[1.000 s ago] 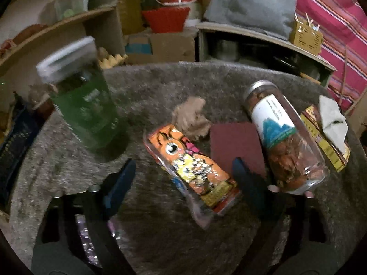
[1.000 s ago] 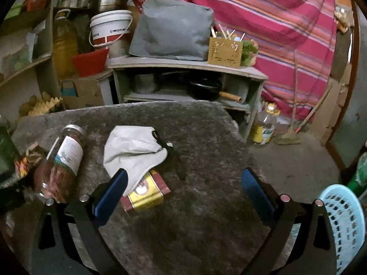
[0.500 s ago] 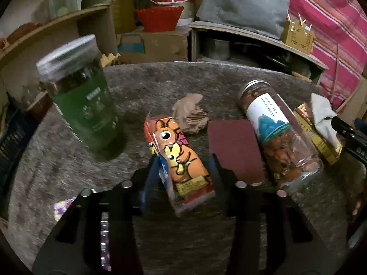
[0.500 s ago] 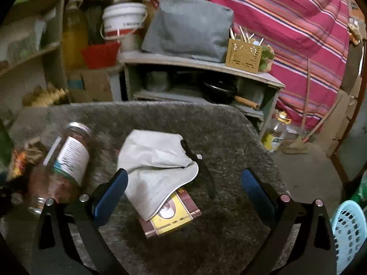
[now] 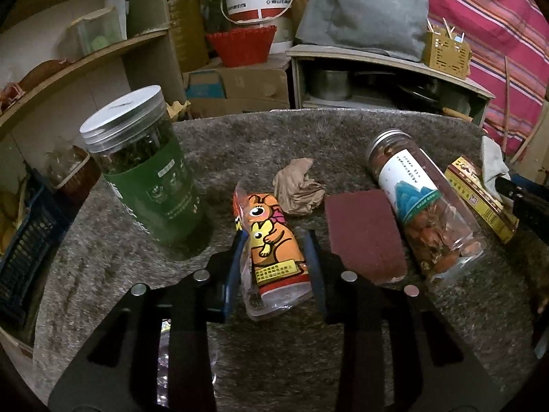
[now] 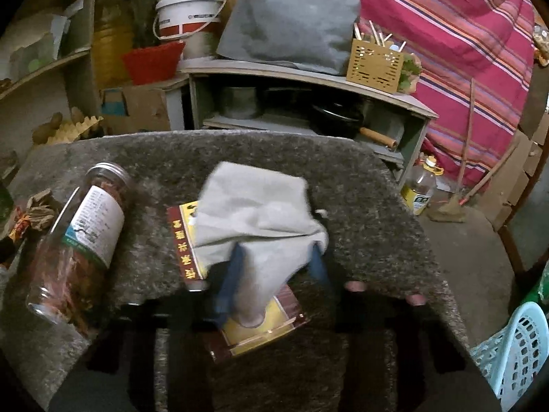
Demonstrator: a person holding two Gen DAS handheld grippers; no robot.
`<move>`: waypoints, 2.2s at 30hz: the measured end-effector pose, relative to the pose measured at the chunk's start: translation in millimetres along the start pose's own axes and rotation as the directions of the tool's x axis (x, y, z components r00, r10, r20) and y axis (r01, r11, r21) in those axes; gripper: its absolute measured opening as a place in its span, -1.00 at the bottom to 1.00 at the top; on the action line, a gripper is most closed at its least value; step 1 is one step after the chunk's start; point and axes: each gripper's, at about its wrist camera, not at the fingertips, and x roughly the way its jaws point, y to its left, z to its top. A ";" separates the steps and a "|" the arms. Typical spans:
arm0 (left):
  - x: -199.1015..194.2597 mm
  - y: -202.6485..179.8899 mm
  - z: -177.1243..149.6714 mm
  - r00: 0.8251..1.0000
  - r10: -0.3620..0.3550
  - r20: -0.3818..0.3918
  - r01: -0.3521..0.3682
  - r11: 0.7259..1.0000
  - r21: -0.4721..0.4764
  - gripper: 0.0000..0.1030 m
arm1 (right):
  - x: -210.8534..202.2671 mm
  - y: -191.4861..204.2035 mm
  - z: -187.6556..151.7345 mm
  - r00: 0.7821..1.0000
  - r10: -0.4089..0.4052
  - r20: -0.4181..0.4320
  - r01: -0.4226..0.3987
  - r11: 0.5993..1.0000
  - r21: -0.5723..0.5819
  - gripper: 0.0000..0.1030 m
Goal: Collect trash
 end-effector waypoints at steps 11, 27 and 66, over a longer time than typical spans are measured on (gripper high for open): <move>-14.1 -0.5 -2.5 0.999 0.003 0.044 -0.003 1.000 0.000 -0.39 | -13.0 -16.7 -4.5 1.000 0.013 0.009 -0.014 0.999 0.053 -0.90; -15.7 17.1 -8.3 1.000 -0.006 0.018 0.007 0.998 -0.055 -0.70 | -31.2 -28.6 -5.2 0.998 0.022 0.052 -0.026 0.995 0.095 0.52; 38.8 7.5 -7.7 0.992 -0.045 -0.119 0.043 0.999 -0.021 0.00 | -6.8 -28.7 2.8 0.993 0.097 0.069 -0.105 0.987 0.121 -0.91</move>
